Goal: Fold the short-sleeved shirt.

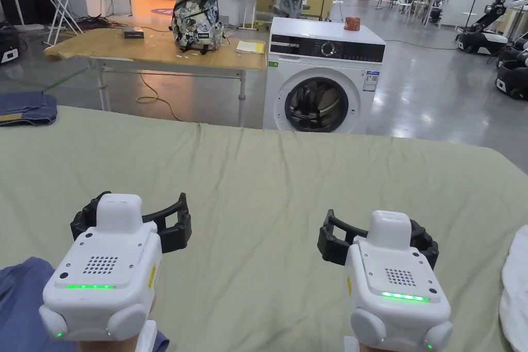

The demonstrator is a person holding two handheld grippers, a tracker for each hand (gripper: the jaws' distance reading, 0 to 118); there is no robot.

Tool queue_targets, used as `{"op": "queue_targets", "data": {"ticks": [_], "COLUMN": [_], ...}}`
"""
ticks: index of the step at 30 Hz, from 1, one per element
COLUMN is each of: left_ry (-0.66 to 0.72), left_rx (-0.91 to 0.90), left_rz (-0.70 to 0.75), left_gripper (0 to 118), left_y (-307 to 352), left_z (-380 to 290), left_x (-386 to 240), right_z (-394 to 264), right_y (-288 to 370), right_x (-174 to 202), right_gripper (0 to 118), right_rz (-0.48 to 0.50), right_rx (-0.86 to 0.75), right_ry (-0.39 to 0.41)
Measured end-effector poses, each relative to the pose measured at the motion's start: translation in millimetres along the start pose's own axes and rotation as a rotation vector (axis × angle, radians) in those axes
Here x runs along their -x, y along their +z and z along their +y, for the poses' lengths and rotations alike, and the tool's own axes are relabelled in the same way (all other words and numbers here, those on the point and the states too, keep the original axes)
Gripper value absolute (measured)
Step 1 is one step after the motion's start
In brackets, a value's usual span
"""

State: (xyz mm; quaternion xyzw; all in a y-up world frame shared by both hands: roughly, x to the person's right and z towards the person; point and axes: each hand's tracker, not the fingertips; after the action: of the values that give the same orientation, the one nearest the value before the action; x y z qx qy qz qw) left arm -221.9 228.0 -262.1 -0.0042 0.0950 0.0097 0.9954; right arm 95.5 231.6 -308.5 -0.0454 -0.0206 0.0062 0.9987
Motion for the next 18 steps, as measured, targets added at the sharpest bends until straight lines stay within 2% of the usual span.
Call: {"op": "queue_targets", "data": {"ticks": [2,5,7,11,13,15,16,17,18], "left_ry": [-0.028,-0.031,-0.049,-0.134,-0.108,-0.084,-0.077,-0.074,-0.075], "left_rx": [0.009,0.001,-0.005,0.002,0.018,0.041,0.05,0.059,0.064], "left_rz": [0.044,0.031,0.027,0.082,0.072,0.064,0.061,0.06,0.062], "left_gripper": [108,107,98,14,12,8,7,7,6], "left_y": [2.7,4.3,8.2,11.6,12.5,14.1,14.6,11.0,10.7], "left_z": [4.0,5.8,5.4,7.3,11.5,14.0,14.2,12.8,11.9], "left_x": [-3.6,-3.6,-6.9,-14.5,-12.8,-13.7,-14.4,-11.3,-11.5], "right_z": [2.4,2.9,3.3,6.7,6.5,6.3,5.6,4.3,4.2], "right_y": [0.9,3.0,4.1,6.8,8.8,12.0,13.0,14.1,14.6], "right_x": [4.3,12.0,15.3,15.9,17.1,21.0,22.5,23.1,24.2], "right_gripper": [118,117,114,113,111,97,82,52,31], "right_rz": [0.01,0.009,0.005,0.021,0.024,0.023,0.017,0.021,0.017], "right_rx": [0.005,-0.003,-0.004,0.033,0.037,0.025,0.02,0.008,0.003], "right_ry": [0.029,0.079,0.087,0.028,0.024,0.039,0.054,0.059,0.068]}}
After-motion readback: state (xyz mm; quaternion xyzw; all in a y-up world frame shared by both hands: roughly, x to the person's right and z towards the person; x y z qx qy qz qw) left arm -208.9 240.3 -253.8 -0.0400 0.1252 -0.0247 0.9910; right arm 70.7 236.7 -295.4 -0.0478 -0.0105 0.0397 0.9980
